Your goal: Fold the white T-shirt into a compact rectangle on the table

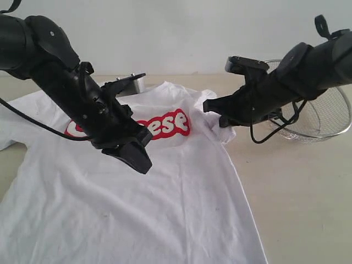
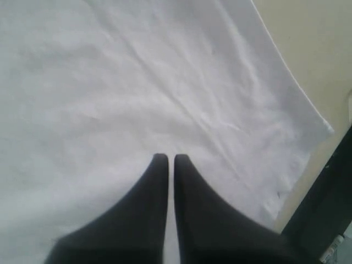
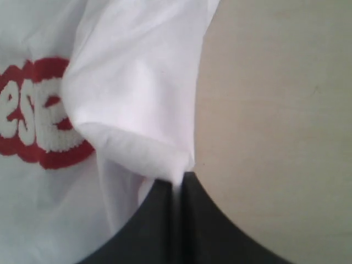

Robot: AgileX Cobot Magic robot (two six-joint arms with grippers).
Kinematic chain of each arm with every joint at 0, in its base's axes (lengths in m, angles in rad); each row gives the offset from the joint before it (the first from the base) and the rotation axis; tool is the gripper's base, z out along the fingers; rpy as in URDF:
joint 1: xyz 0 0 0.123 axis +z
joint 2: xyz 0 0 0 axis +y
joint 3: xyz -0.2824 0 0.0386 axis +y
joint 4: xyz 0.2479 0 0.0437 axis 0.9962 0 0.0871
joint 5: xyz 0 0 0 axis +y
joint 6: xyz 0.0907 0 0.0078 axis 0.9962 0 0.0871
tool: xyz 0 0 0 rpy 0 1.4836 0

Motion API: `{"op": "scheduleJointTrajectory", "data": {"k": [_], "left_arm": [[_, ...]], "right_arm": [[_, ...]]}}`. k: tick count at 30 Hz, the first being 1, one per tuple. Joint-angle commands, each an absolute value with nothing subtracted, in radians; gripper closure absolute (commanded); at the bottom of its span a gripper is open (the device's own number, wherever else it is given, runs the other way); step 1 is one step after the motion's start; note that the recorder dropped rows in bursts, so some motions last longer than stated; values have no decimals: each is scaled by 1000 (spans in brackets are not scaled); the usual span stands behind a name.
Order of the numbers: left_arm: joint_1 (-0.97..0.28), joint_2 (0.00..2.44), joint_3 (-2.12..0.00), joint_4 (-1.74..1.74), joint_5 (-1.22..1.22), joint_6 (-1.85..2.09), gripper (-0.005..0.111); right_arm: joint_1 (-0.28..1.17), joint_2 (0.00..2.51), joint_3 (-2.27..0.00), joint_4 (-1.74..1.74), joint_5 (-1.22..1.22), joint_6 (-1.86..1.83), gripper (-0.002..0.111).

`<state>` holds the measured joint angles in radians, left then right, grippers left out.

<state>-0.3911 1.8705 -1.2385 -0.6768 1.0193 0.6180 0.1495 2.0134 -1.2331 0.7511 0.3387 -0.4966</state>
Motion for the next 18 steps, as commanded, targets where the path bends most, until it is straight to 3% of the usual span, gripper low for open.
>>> {"op": "scheduleJointTrajectory", "data": {"k": [1,18], "left_arm": [[-389,1861,-1238,-684,1036,618,102],[-389,1861,-1238,-682,1042,618,102]], "right_arm": [[149,2003,-1258,699,335,-478,108],[100,1975,-1258,669,274,-443,108]]}}
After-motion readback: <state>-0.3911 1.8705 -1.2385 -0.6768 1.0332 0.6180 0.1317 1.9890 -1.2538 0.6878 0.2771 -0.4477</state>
